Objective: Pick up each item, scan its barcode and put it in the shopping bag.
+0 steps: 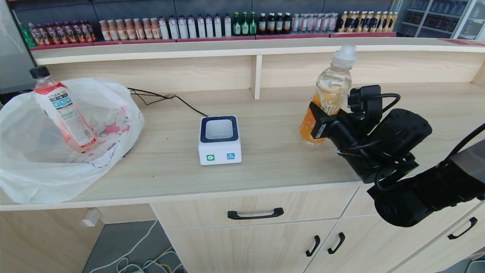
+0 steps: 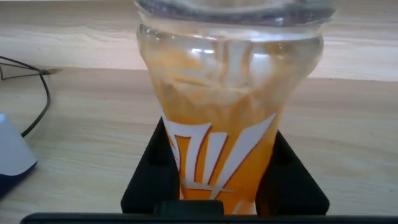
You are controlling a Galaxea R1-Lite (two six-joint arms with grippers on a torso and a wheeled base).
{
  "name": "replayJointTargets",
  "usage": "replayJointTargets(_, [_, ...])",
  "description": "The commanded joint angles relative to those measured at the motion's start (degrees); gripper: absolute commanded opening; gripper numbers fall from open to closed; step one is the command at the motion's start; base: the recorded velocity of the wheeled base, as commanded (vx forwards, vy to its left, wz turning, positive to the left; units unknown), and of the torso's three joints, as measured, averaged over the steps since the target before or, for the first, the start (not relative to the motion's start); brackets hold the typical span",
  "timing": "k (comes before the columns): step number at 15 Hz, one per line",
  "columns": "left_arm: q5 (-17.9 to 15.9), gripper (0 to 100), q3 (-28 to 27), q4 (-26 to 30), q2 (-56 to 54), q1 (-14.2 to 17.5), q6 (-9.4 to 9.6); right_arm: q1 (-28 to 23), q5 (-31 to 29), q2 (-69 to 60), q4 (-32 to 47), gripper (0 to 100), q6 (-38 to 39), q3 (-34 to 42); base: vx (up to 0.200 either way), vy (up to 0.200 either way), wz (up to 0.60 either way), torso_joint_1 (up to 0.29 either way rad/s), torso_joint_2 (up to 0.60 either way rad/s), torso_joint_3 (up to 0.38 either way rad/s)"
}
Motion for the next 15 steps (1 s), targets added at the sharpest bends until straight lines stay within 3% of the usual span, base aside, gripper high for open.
replayJointTargets(1, [0.0,100,0.0,0.0,0.0,0.0,-0.02,0.8,0.2,-0.7,0.1,0,0.0,0.3,0.0,0.0,0.0,0.0,0.0,0.0])
replayJointTargets(15, [0.0,100,0.0,0.0,0.0,0.0,-0.02,3.7,0.2,-4.1,-0.1,0,-1.9,2.6,0.0,0.0,0.0,0.0,0.0,0.0])
